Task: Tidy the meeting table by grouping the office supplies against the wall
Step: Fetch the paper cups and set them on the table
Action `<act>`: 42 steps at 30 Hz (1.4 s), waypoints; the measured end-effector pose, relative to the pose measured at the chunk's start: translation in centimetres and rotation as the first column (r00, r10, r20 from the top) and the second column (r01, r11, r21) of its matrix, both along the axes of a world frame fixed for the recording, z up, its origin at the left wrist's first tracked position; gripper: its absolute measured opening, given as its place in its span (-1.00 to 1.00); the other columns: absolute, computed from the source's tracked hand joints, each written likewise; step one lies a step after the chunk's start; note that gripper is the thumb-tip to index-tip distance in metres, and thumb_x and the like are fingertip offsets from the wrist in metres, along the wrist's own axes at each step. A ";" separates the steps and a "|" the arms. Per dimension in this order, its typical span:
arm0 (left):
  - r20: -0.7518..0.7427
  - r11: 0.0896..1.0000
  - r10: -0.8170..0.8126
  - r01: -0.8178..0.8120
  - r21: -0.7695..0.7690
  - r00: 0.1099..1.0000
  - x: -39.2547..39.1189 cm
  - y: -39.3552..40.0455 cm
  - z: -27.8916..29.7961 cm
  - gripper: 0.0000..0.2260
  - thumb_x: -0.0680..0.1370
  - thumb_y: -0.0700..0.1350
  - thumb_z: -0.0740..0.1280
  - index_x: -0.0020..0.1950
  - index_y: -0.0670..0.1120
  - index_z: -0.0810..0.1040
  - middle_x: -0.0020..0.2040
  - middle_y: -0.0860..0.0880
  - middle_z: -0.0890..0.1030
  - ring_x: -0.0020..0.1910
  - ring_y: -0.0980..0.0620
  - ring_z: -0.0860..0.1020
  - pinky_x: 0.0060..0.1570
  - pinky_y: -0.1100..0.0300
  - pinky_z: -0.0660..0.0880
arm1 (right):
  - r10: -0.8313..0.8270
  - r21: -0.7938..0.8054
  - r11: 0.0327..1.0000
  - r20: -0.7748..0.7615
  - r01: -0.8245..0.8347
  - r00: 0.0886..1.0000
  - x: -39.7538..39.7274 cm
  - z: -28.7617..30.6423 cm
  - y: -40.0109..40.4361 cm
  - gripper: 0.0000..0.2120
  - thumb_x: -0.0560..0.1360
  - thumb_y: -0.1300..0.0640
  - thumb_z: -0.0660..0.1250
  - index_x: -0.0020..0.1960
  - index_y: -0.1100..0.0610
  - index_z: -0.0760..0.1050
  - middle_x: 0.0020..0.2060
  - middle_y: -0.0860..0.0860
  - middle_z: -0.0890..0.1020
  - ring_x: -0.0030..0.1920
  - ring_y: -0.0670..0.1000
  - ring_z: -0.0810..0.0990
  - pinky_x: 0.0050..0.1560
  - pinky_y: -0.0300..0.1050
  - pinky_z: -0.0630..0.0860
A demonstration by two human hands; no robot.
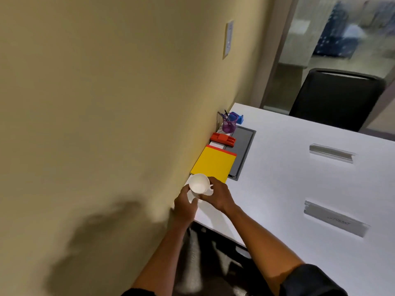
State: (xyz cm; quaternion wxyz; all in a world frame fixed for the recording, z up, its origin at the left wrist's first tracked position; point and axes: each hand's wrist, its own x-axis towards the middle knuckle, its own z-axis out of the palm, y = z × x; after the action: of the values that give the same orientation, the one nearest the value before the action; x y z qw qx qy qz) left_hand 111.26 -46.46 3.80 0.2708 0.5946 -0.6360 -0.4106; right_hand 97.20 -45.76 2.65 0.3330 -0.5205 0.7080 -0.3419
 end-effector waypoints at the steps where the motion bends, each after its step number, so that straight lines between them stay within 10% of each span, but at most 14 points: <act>1: -0.029 1.000 0.003 -0.003 -0.022 1.000 -0.1 0.7 0.7 -0.58 0.51 -0.28 0.37 0.37 -0.20 0.43 0.32 -0.16 0.53 0.32 -0.15 0.47 0.32 0.07 0.38 | 0.000 -0.019 1.000 -0.003 0.000 1.000 -0.2 0.8 0.9 -0.35 0.32 -0.07 0.57 0.32 0.06 0.44 0.26 0.01 0.57 0.22 0.07 0.53 0.19 -0.02 0.50; 24: -0.172 0.864 -0.499 0.471 -0.181 0.849 -17.4 22.5 10.3 -0.63 0.51 -0.13 0.41 0.30 -0.12 0.47 0.25 -0.08 0.57 0.25 -0.05 0.52 0.12 0.22 0.40 | -0.436 -0.147 0.895 -0.092 0.421 0.895 -16.2 12.1 30.6 -0.34 0.26 -0.10 0.60 0.28 0.04 0.47 0.13 -0.04 0.62 0.08 -0.04 0.55 -0.02 -0.19 0.42; 42: -0.130 0.588 -0.809 0.793 -0.159 0.574 -51.8 53.2 7.9 -0.59 0.51 -0.09 0.42 0.33 -0.10 0.45 0.30 -0.09 0.55 0.24 -0.09 0.53 0.26 0.04 0.48 | -0.746 -0.114 0.665 -0.140 0.738 0.651 -46.5 9.4 65.6 -0.29 0.24 -0.14 0.60 0.30 0.05 0.46 0.15 -0.03 0.61 0.04 -0.04 0.54 -0.01 -0.11 0.53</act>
State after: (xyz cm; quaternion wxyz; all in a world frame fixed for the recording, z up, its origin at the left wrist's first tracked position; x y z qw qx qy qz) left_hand 59.42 6.77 11.68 0.1390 0.1896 -0.8236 -0.5161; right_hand 50.71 19.87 12.04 0.0883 -0.2213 0.8769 -0.4174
